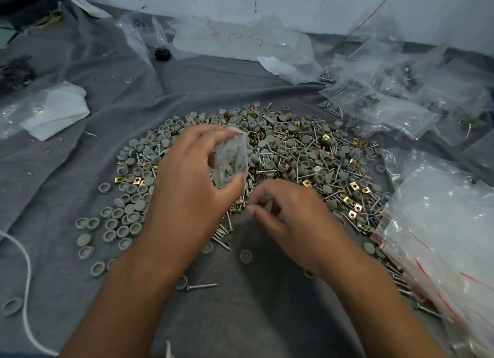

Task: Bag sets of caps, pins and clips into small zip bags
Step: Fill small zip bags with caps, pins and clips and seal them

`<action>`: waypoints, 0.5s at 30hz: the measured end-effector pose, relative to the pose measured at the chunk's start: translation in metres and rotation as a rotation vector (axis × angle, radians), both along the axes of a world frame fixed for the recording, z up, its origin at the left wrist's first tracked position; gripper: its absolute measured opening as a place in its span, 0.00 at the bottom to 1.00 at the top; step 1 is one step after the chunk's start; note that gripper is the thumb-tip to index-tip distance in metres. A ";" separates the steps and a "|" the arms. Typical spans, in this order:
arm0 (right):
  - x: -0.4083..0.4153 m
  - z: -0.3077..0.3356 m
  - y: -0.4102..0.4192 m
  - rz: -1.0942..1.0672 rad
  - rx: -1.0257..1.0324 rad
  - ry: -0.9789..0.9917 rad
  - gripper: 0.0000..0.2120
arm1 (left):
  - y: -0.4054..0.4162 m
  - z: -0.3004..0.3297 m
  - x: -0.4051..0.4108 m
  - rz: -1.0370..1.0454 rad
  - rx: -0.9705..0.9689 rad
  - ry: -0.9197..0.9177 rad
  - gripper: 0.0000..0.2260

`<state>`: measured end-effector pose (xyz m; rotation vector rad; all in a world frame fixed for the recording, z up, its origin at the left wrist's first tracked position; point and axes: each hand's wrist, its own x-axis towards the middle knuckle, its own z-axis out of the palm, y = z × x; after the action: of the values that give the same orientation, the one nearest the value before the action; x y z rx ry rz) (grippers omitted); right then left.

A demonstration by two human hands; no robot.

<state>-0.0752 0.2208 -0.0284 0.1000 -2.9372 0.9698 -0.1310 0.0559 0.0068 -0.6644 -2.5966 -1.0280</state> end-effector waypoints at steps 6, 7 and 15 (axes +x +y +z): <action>0.007 -0.007 -0.007 0.149 0.087 -0.186 0.06 | -0.004 0.001 -0.003 0.010 0.000 0.004 0.24; 0.008 -0.005 -0.002 0.153 0.070 -0.194 0.05 | -0.005 0.001 -0.004 0.014 -0.004 0.004 0.24; 0.008 0.002 0.017 0.151 0.030 -0.137 0.07 | -0.001 0.000 0.000 0.000 -0.013 0.012 0.24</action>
<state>-0.0671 0.2375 -0.0266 0.2710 -3.1086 0.9884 -0.1308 0.0551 0.0072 -0.6723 -2.5947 -1.0048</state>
